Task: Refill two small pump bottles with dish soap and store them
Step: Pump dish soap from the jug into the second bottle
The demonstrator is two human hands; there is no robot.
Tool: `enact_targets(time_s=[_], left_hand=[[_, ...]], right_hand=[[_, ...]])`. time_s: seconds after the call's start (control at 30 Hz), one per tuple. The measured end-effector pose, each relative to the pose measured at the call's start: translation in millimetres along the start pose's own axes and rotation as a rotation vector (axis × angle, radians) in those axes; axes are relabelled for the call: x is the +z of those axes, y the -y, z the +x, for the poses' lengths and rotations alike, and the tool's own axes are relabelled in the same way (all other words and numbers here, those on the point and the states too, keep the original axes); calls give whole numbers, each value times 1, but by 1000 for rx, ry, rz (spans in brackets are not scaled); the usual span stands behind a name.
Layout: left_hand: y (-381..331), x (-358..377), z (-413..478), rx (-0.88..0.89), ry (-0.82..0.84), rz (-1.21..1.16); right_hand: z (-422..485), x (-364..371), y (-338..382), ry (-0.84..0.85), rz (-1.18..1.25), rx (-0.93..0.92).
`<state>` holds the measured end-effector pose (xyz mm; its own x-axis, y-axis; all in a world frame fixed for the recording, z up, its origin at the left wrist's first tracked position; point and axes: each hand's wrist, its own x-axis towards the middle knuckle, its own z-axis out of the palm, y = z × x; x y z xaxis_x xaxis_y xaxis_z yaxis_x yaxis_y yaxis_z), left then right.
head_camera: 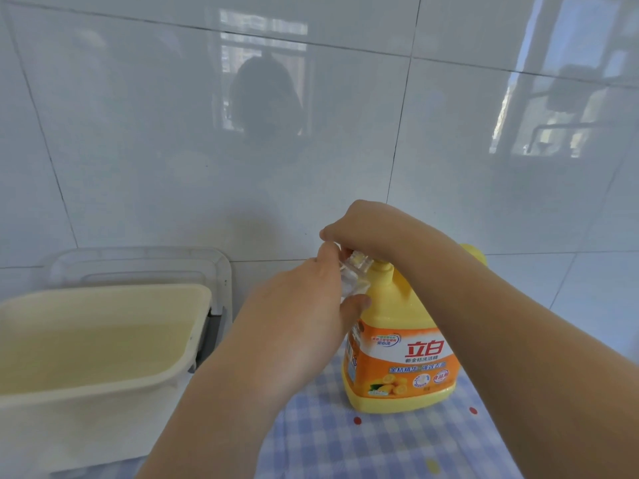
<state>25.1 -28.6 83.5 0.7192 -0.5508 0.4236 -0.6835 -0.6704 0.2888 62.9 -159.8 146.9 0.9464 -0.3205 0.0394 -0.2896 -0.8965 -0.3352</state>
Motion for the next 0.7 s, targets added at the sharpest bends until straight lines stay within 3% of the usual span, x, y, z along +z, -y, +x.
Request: enact_targets(time_s=[0.7], left_hand=[[-3, -3, 1, 0, -86, 17]], right_hand=[[2, -4, 1, -102, 33, 22]])
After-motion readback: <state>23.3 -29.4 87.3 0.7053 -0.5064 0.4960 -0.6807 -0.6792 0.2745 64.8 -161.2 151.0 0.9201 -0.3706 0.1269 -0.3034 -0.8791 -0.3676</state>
